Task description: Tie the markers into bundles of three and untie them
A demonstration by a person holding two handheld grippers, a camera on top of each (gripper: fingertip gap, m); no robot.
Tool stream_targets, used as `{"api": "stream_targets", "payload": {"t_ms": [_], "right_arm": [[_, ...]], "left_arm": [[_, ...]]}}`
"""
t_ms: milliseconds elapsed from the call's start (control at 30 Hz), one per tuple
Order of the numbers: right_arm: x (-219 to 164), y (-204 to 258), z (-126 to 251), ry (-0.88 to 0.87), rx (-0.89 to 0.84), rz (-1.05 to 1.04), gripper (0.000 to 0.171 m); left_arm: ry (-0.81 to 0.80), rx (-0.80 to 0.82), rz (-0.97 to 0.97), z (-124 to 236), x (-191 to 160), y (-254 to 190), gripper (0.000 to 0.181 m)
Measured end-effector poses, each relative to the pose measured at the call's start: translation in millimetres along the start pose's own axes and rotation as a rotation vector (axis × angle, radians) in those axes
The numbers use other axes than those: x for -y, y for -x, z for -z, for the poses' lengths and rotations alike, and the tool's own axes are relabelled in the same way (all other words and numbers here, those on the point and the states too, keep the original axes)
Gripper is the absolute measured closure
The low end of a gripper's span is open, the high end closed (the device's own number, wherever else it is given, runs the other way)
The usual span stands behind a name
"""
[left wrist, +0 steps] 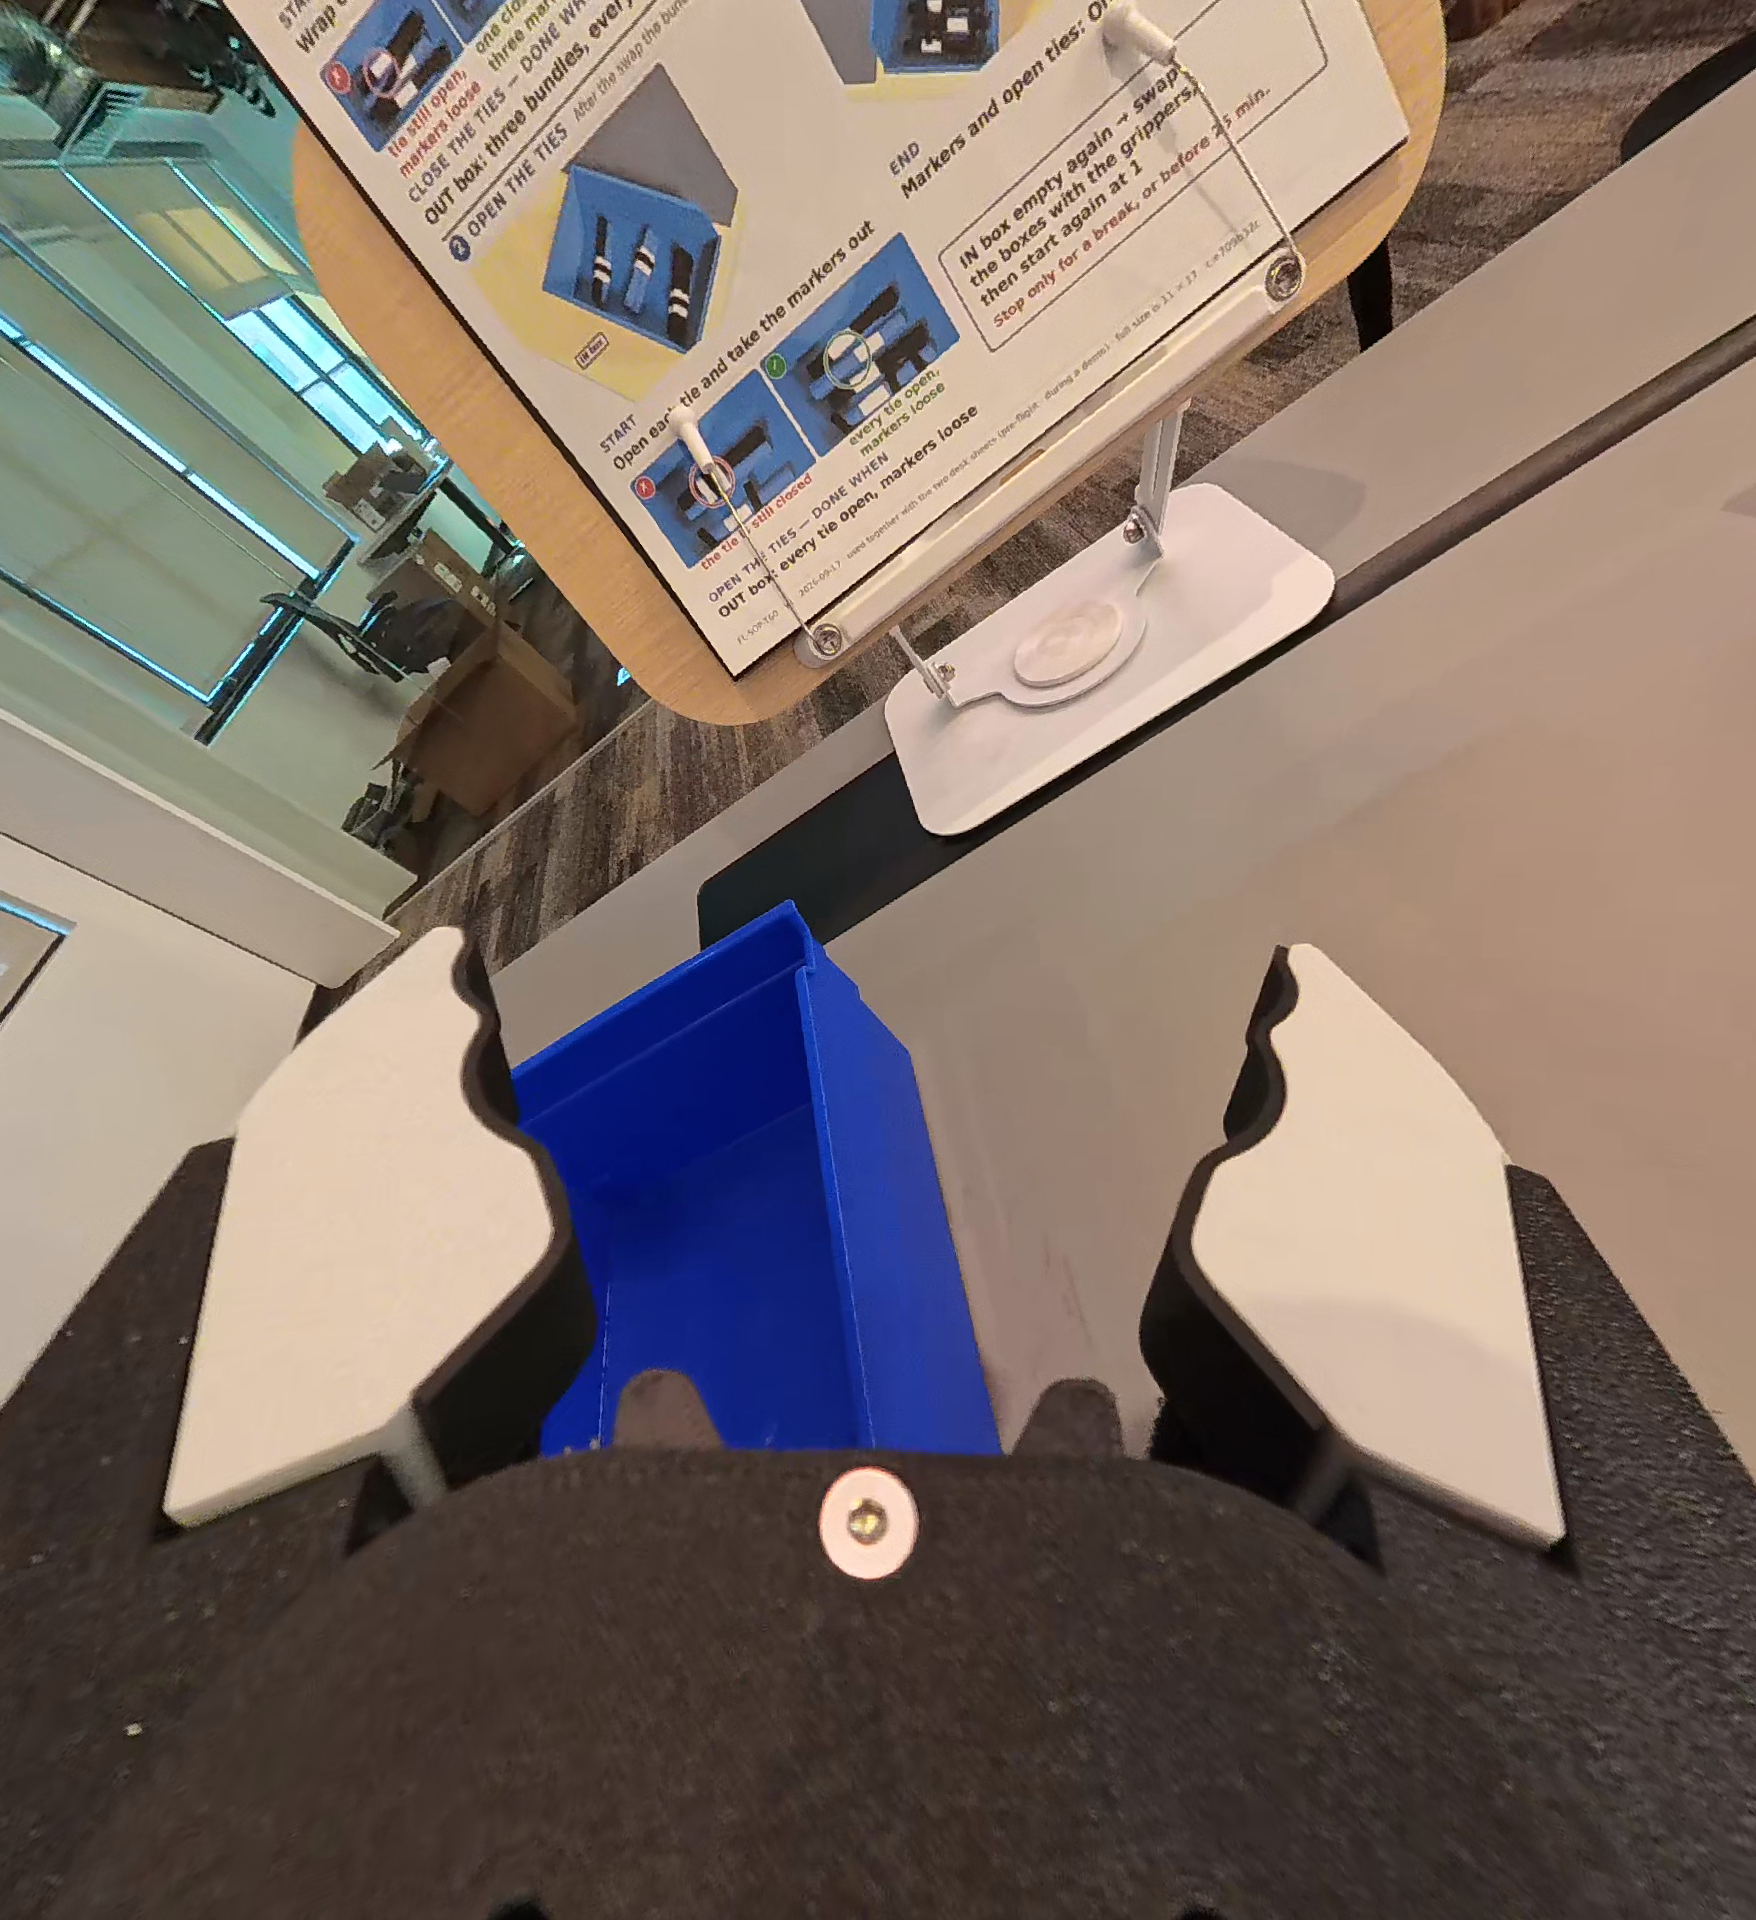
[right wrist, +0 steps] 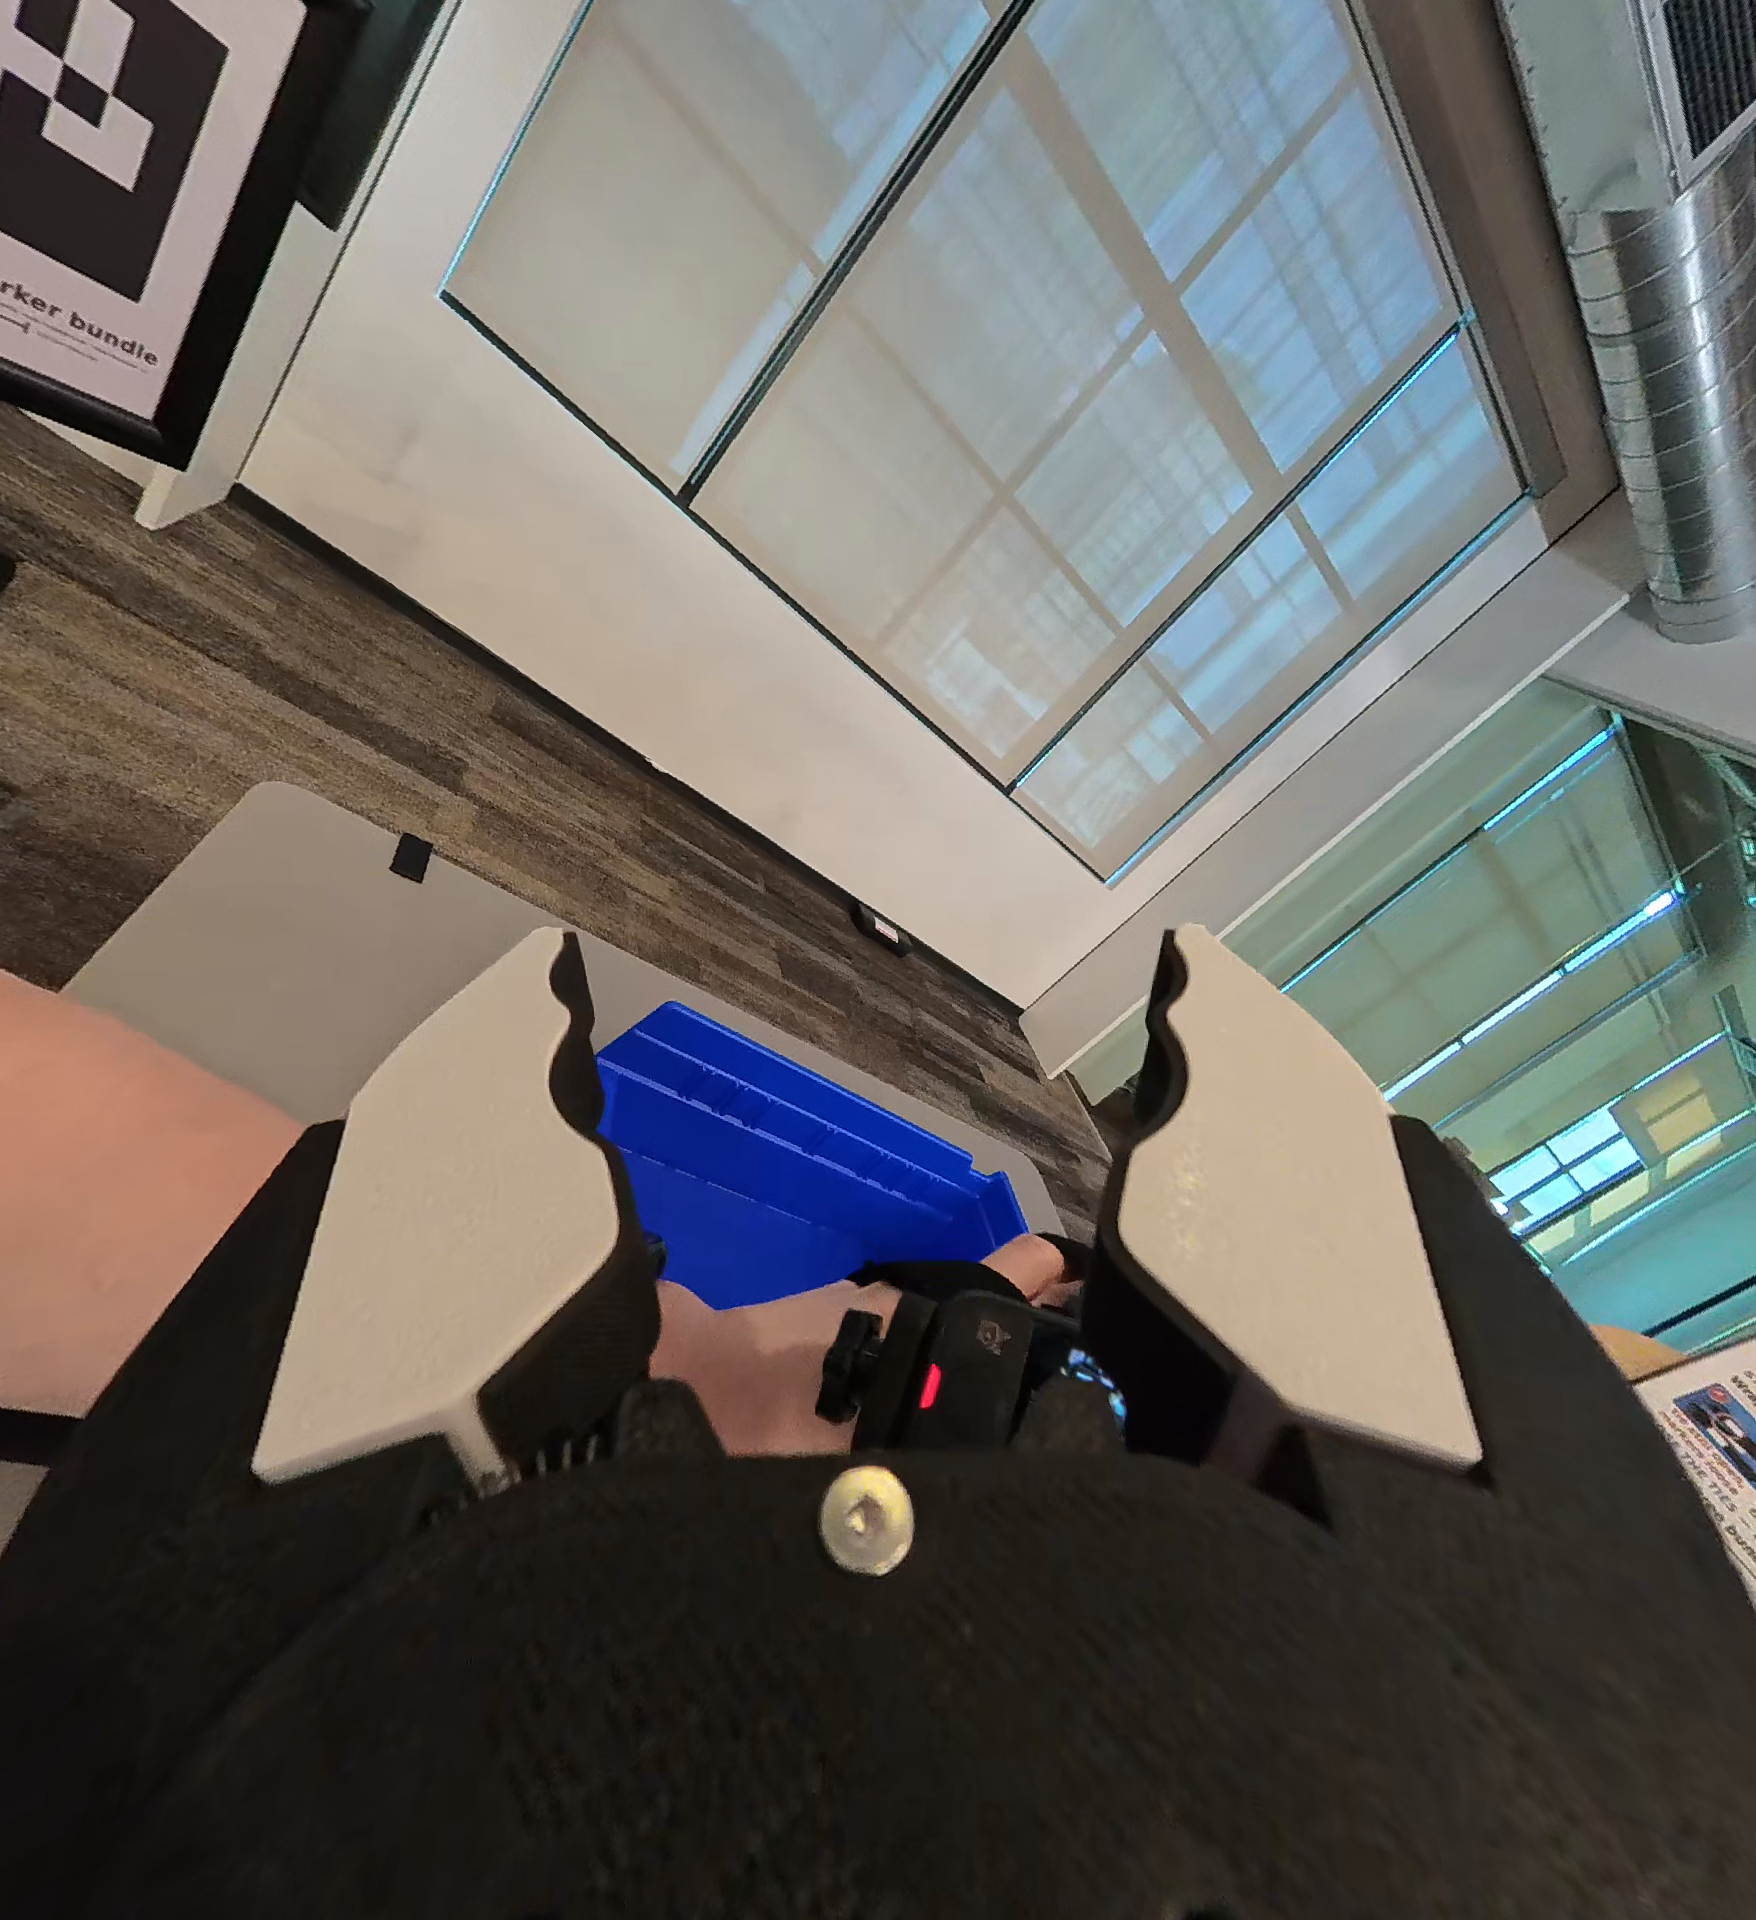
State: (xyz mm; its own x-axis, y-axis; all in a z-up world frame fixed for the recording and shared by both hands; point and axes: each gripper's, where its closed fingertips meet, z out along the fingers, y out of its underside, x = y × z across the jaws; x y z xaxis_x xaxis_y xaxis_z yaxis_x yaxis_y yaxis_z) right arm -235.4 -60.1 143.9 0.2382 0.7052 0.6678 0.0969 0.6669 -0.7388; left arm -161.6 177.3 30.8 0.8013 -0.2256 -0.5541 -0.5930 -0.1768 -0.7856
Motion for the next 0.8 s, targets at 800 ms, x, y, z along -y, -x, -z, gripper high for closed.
{"api": "stream_targets", "payload": {"t_ms": [800], "right_arm": [[-4.2, -42.9, 54.5, 0.056, -0.168, 0.015, 0.069]], "left_arm": [[-0.063, -0.009, 0.081, 10.2, 7.8, 16.9, 0.048]]}}
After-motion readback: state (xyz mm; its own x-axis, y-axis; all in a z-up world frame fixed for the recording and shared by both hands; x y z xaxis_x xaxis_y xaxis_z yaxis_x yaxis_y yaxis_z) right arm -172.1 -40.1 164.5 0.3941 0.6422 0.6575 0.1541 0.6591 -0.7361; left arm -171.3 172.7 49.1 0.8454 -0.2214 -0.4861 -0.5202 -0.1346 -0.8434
